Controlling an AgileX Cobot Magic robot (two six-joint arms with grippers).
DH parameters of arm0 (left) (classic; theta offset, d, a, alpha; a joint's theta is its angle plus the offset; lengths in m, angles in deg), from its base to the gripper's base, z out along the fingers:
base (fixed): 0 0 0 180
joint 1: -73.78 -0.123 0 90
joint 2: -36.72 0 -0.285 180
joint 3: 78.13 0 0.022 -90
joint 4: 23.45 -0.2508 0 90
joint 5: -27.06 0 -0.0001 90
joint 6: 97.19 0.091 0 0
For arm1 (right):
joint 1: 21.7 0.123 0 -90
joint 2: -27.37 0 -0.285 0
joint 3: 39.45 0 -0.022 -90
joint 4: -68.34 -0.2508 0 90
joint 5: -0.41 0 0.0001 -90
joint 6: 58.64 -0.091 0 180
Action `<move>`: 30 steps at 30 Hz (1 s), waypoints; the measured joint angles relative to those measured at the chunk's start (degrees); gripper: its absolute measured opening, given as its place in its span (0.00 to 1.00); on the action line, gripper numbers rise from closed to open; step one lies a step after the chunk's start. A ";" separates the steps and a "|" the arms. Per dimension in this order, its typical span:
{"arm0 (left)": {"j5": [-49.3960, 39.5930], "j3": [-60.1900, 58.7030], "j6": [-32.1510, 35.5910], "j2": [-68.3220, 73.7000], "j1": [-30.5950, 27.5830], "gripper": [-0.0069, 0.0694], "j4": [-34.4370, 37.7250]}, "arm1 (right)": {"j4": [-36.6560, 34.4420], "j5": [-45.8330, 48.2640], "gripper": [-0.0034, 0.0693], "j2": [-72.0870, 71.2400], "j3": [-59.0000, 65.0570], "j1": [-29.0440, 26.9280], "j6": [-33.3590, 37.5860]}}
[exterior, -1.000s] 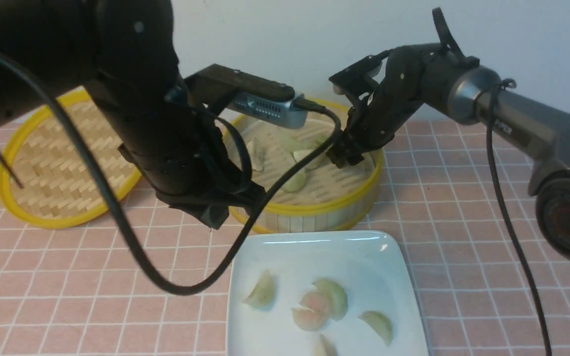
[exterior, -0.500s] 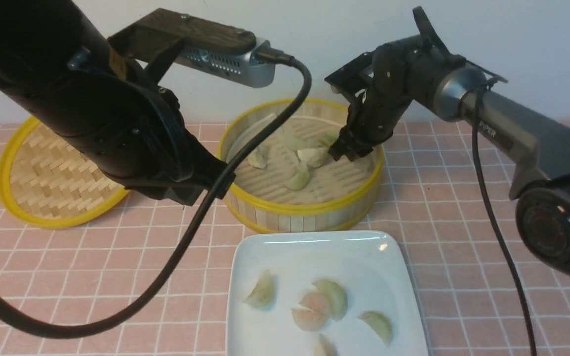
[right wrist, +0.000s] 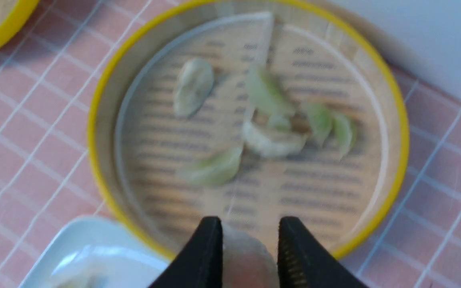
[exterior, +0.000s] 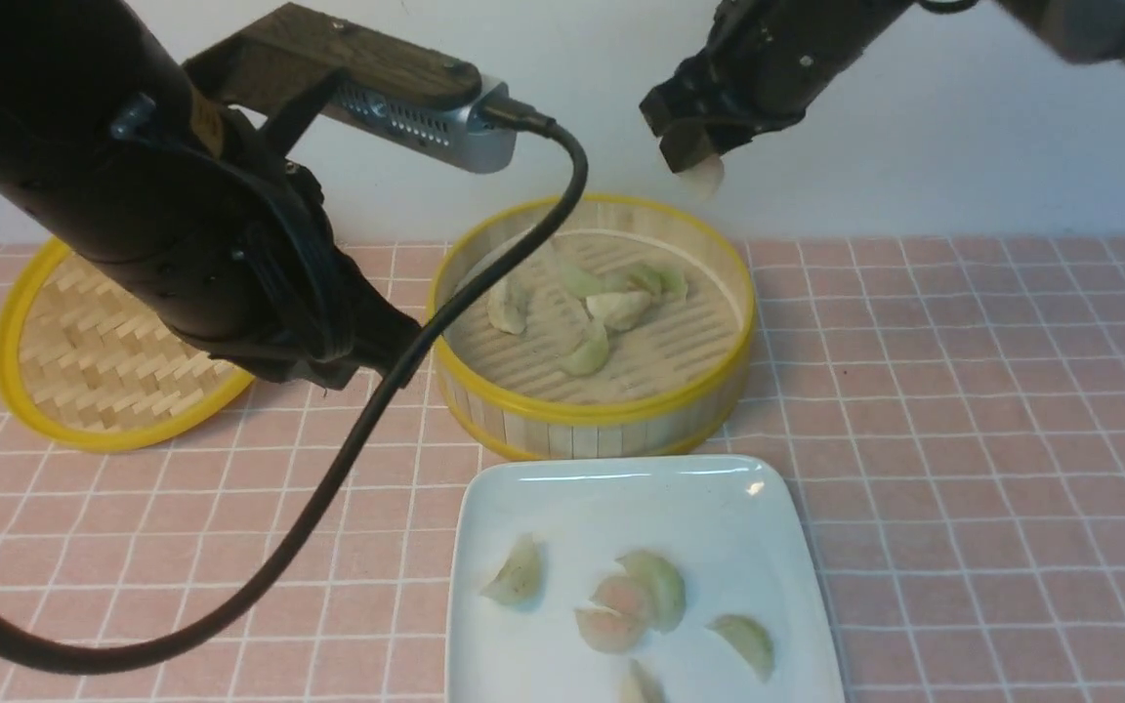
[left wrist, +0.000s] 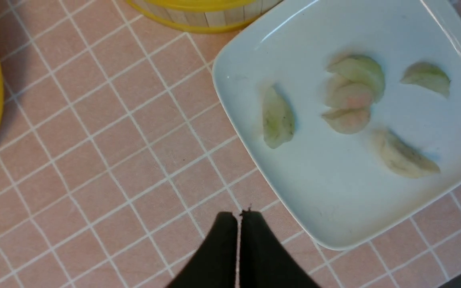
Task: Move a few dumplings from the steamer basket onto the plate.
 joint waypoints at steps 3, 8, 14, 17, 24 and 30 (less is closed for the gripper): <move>-0.02 0.00 0.00 -1.27 0.00 0.08 0.00 | -0.89 0.00 0.28 -10.42 14.46 1.99 -0.10; -0.07 0.00 0.28 -1.79 0.00 0.08 0.00 | -1.99 -2.68 0.28 -15.85 33.62 7.18 -0.27; -0.07 0.00 0.33 -1.79 0.00 0.08 0.53 | -1.28 -13.07 0.28 -12.34 42.90 8.86 -1.75; -0.09 0.00 0.41 -1.79 0.00 0.08 1.33 | -0.89 -16.47 0.43 -9.12 43.37 8.86 -3.04; -0.09 0.00 0.46 -1.79 0.00 0.08 1.39 | 1.35 -12.06 0.67 -8.34 40.15 8.86 -5.08; -0.09 0.00 0.70 -1.79 0.00 0.08 1.45 | 6.10 -2.30 0.23 -16.97 35.19 8.86 -10.48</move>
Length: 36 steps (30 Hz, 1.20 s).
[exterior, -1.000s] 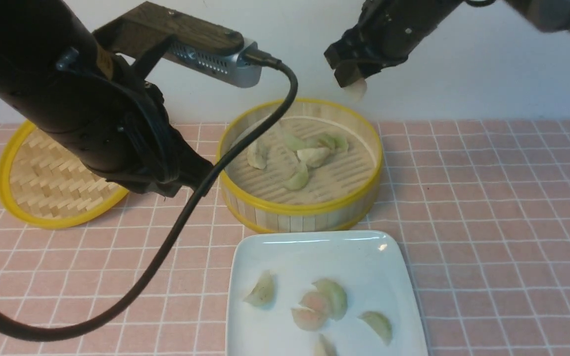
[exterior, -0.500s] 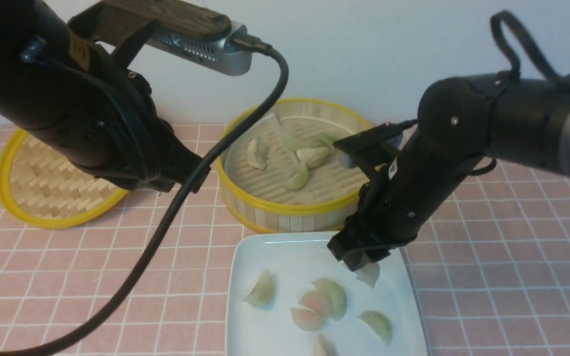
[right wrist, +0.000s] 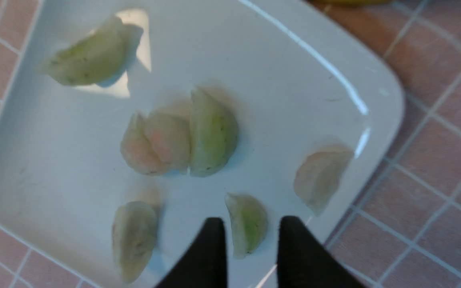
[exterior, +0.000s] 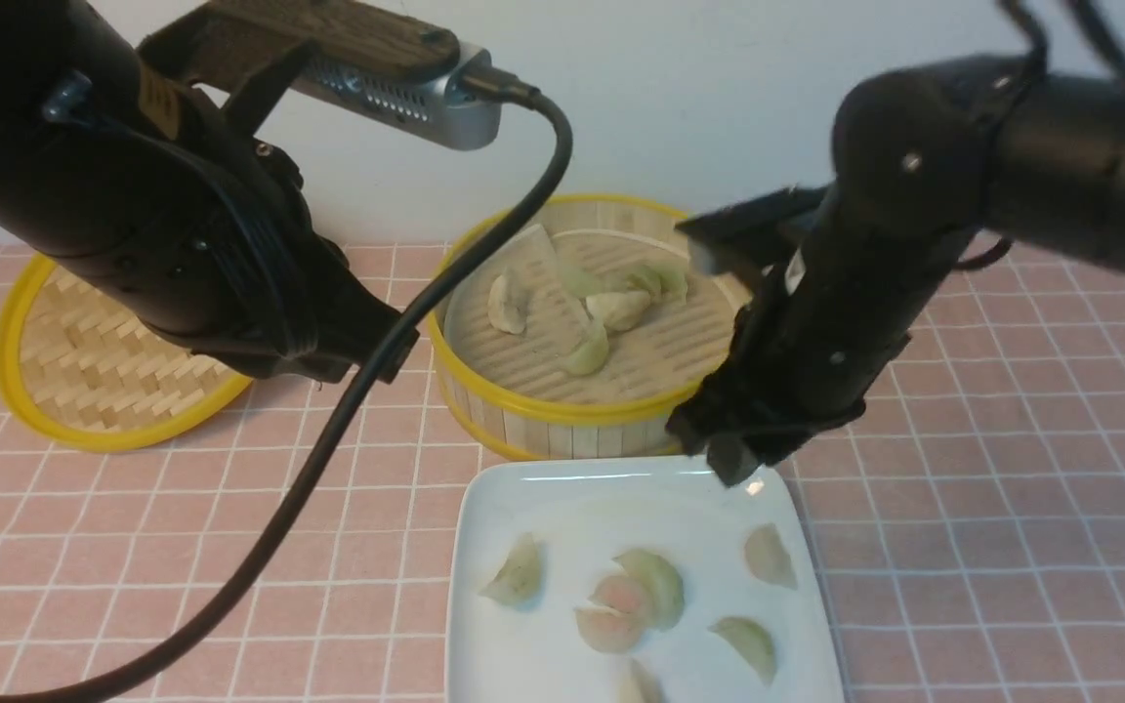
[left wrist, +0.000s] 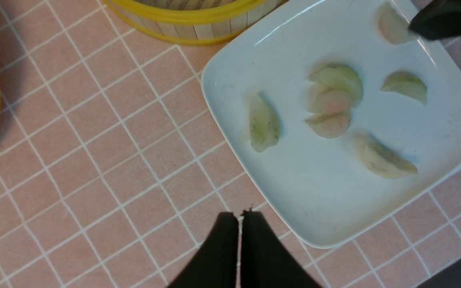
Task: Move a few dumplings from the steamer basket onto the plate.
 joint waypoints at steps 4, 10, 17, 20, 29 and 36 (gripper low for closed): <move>0.00 0.00 0.04 0.00 0.00 0.08 0.04 | 1.35 1.02 0.06 -12.21 -0.19 0.00 -3.07; 0.00 0.00 0.07 0.00 0.00 0.08 0.72 | 1.64 0.18 0.03 -34.76 1.87 0.00 -5.83; 2.81 0.00 0.73 0.00 0.00 0.08 3.05 | 6.98 -19.70 0.03 -72.31 27.53 0.00 -11.51; 3.71 0.00 1.40 0.00 0.00 0.08 3.63 | 13.56 -26.54 0.03 -84.92 39.64 0.00 -17.48; 8.07 -0.06 2.63 -0.34 0.20 0.08 5.87 | 23.44 -32.85 0.03 -99.10 54.80 0.00 -28.30; 13.03 -4.26 6.89 -7.17 2.07 0.08 9.58 | 23.21 -32.30 0.03 -99.10 55.23 0.00 -28.90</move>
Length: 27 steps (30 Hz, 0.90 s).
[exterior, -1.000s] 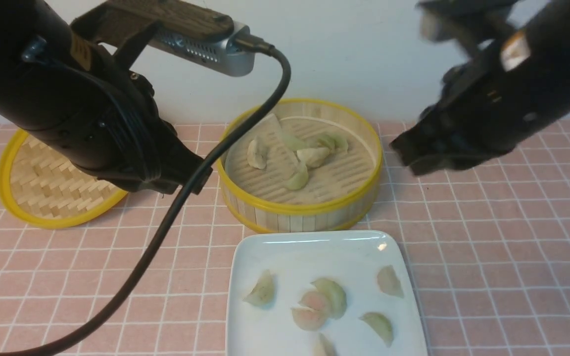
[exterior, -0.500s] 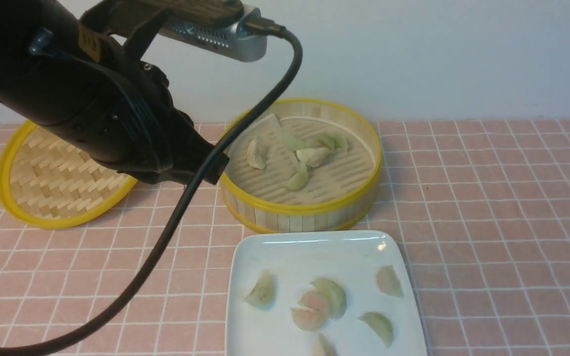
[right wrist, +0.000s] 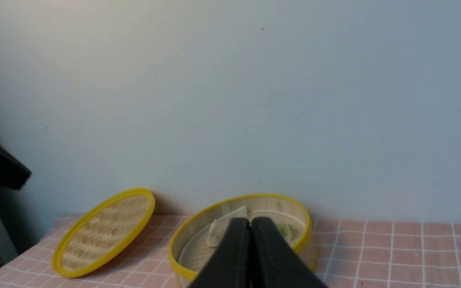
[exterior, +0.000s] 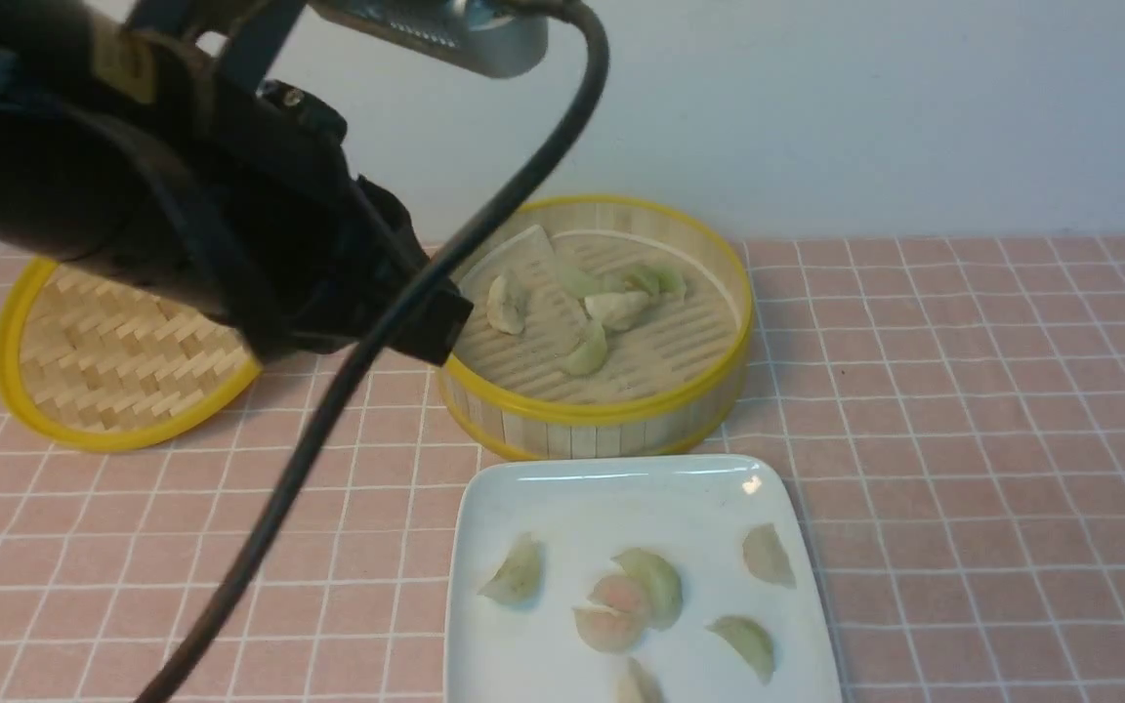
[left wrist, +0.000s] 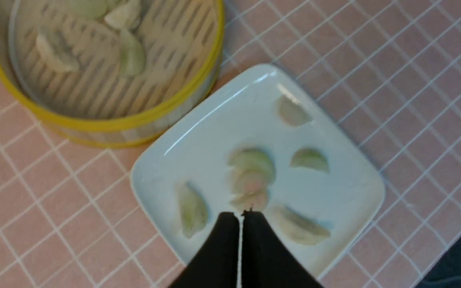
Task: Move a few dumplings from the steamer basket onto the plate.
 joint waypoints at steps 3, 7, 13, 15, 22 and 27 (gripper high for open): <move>7.87 -6.27 0.61 -8.68 -0.01 0.08 0.81 | -0.01 0.39 0.03 0.00 0.00 0.00 0.00; 15.16 -14.79 0.63 -18.20 -0.01 0.08 1.28 | -0.01 0.62 0.03 0.00 0.00 0.00 0.00; 20.25 -24.53 0.45 -29.58 -0.01 0.08 4.04 | -0.01 0.72 0.03 0.00 0.00 0.00 0.00; 20.14 -26.34 0.45 -31.97 -0.01 0.08 4.81 | -0.01 0.72 0.03 0.00 0.00 0.00 0.00; 15.17 -27.59 0.70 -35.30 -0.01 0.08 5.55 | -0.01 0.74 0.03 0.00 0.00 0.00 0.00; 14.11 -27.64 2.56 -35.30 -0.01 0.08 5.28 | -0.01 0.74 0.03 0.00 0.00 0.00 0.00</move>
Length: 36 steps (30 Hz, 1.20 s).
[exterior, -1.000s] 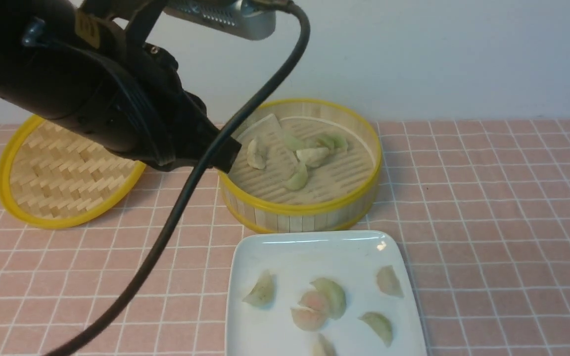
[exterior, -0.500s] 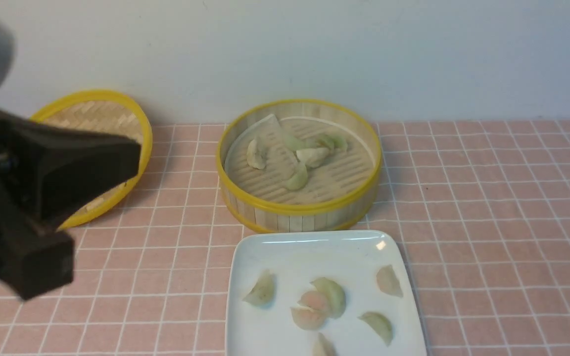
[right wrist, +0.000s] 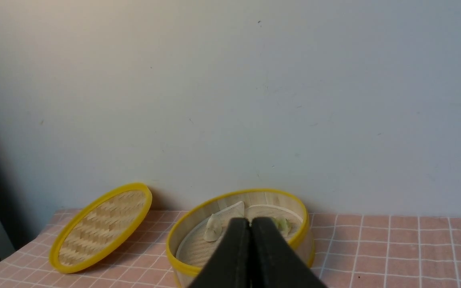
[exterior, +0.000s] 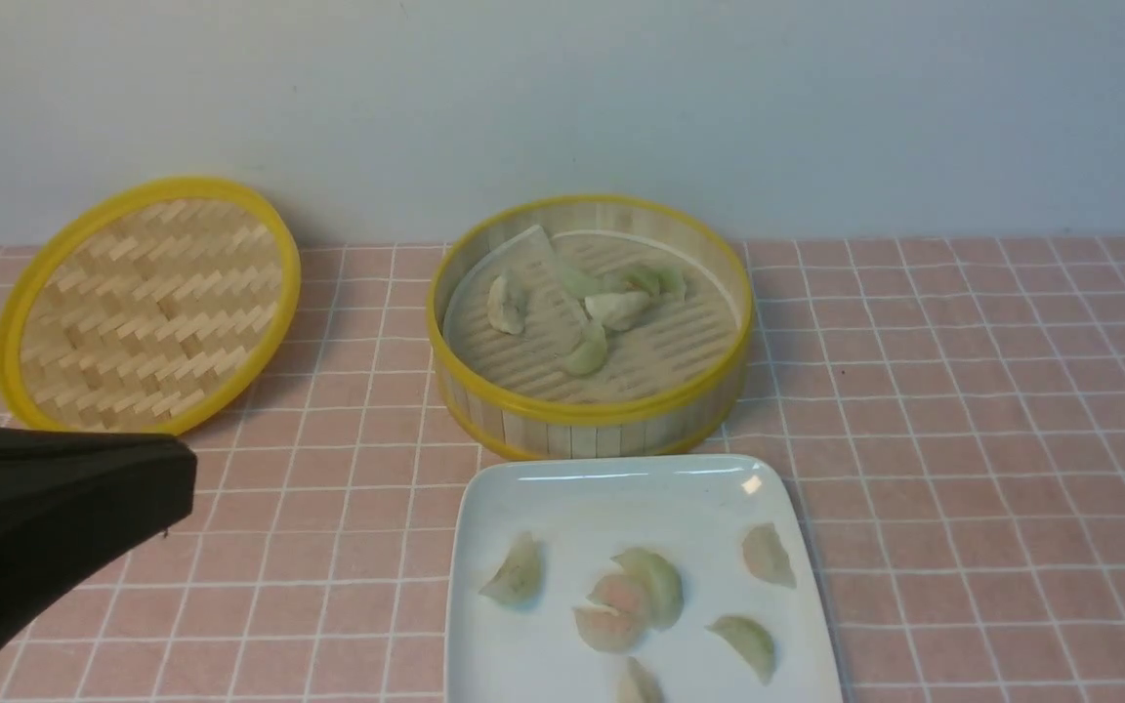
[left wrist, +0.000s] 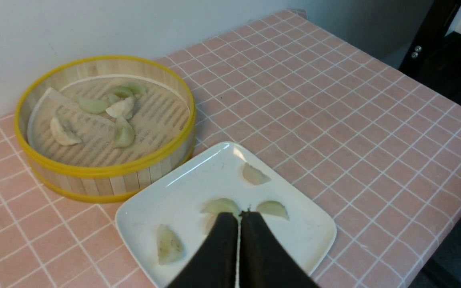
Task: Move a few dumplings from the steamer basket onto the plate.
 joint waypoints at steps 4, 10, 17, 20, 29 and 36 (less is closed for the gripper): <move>1.55 -0.06 0.61 0.00 0.00 0.08 -2.70 | 0.00 0.00 0.03 0.00 0.00 0.00 0.00; 6.95 -0.76 0.01 -0.71 -0.26 0.08 -11.67 | 0.00 0.05 0.03 0.00 0.00 0.00 0.00; 18.98 -16.33 -0.25 -12.31 -13.48 0.08 -13.34 | 0.00 0.05 0.03 0.00 0.00 0.00 0.00; 24.93 -27.09 -0.53 -19.15 -20.44 0.08 -13.34 | 0.00 0.05 0.03 0.00 0.00 0.00 0.00; 30.56 -51.32 -2.13 -35.00 -29.54 0.08 -13.51 | 0.00 0.11 0.03 0.00 0.00 0.00 0.00; 23.37 -52.12 -2.13 -35.34 -30.03 0.08 -13.68 | 0.00 0.11 0.03 0.00 0.00 0.00 0.00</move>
